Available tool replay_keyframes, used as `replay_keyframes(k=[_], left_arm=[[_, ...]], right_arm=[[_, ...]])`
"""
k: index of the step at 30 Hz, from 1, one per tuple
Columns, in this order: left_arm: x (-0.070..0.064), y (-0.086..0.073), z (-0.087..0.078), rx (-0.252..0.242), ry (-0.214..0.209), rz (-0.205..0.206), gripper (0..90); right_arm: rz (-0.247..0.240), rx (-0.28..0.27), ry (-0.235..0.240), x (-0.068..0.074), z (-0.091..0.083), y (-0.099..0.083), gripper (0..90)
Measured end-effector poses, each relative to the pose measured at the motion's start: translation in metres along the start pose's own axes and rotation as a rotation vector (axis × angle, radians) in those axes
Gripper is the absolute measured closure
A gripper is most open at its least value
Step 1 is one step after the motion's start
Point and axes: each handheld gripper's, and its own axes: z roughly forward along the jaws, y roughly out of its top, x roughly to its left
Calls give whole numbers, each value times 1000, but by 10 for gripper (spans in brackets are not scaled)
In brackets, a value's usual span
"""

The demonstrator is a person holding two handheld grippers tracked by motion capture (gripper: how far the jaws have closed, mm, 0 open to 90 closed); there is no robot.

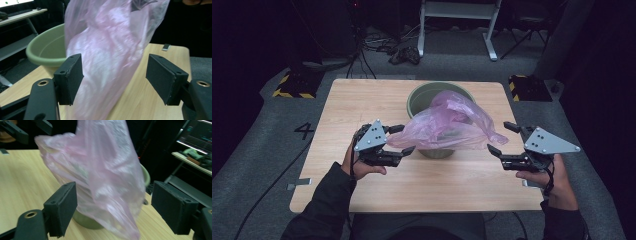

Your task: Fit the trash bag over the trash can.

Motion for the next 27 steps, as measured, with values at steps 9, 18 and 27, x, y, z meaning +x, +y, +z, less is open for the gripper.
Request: replay_keyframes(k=[9,18,27], left_arm=[[-2,17,16,88,46,31,373],[21,8,30,162,100,15,872],[44,2,18,76,155,-54,900]], right_arm=[[31,35,-8,-11,22,10,302],[98,109,4,-40,44,4,723],[169,165,-54,-66,59,0,864]])
